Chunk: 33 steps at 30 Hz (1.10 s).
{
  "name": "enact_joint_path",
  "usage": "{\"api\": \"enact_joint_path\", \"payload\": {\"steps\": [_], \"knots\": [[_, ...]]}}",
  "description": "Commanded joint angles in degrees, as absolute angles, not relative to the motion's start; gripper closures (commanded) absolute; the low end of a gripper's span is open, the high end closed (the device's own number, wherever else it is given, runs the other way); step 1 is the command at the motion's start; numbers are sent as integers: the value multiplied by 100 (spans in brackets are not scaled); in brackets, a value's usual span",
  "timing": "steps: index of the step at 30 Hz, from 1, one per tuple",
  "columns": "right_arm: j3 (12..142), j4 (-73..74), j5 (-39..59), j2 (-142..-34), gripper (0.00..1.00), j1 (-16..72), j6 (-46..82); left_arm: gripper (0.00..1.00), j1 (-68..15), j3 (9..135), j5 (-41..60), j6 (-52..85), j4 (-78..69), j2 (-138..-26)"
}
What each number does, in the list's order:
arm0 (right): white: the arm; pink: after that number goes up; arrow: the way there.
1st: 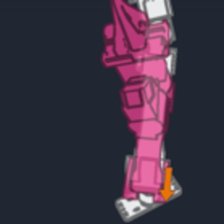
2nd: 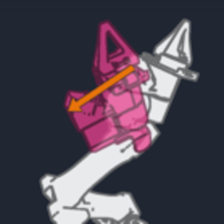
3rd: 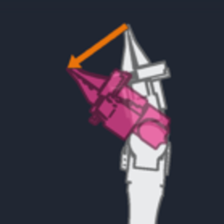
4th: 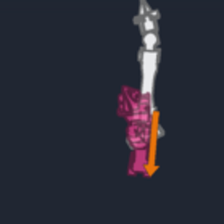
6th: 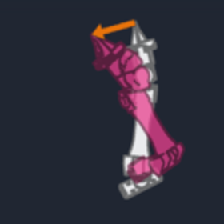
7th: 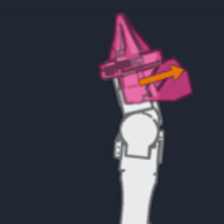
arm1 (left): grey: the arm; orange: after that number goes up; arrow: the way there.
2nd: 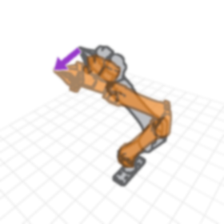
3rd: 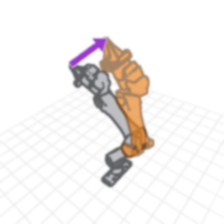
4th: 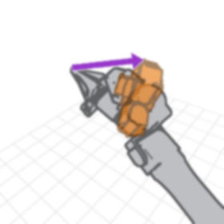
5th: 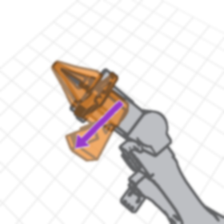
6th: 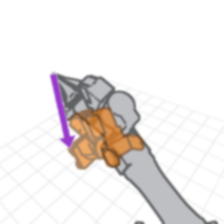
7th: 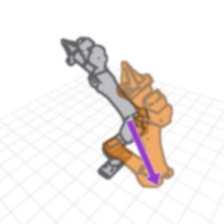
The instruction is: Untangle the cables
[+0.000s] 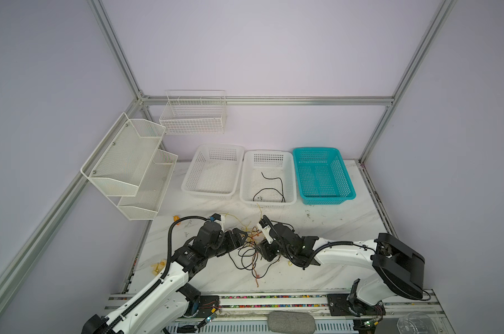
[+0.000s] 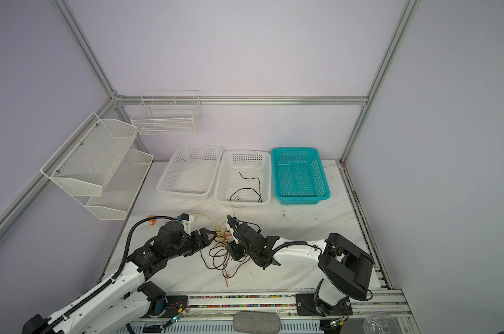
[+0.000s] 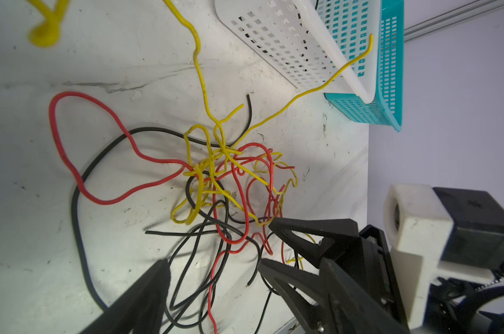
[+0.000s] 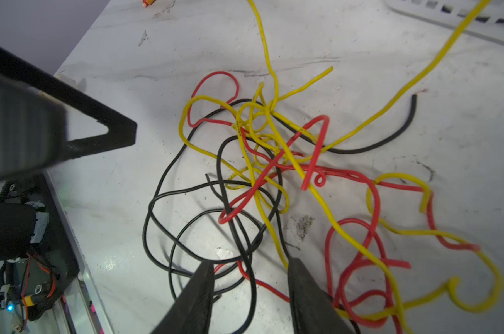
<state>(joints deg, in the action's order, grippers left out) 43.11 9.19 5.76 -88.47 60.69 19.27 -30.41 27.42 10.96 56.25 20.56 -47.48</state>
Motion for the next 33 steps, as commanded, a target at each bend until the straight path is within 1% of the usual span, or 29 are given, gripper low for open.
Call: {"api": "enact_joint_path", "payload": {"steps": [1,4,8,11,12,13,17,19,21,22,24,27,30,33], "knots": [[4239,1344,990,-8878,53,6064,1776,21,-3059,2537,907,5300,1873,-4941],[4301,1258,841,-9121,53,6064,1716,24,-3058,2614,823,5157,1838,-5176],[4333,1266,893,-9384,54,6064,1715,31,-3056,2739,776,5013,1706,-5523],[4342,1210,914,-9375,56,6064,1706,35,-3050,2809,740,4927,1641,-5730],[4337,1182,899,-9346,58,6064,1697,36,-3050,2821,730,4918,1607,-5785],[4346,1154,864,-9307,61,6064,1696,38,-3050,2825,729,4898,1563,-5833],[4386,1005,769,-9026,82,6064,1714,45,-3050,2895,686,4800,1449,-6097],[4391,948,734,-8804,90,6064,1736,49,-3048,2942,649,4726,1424,-6248],[4424,827,667,-8561,98,6062,1740,55,-3041,2978,633,4673,1378,-6405],[4441,765,630,-8446,100,6064,1740,59,-3041,2991,624,4659,1352,-6464],[4471,672,630,-8159,100,6064,1706,65,-3016,2989,583,4607,1306,-6570],[4546,527,711,-7820,100,6064,1681,72,-2946,2989,588,4564,1227,-6708],[4696,260,630,-7413,100,6064,1713,77,-2896,3014,636,4519,1153,-6855],[4928,9,475,-6967,100,6064,1814,78,-2883,2995,701,4525,1078,-6972]]}}
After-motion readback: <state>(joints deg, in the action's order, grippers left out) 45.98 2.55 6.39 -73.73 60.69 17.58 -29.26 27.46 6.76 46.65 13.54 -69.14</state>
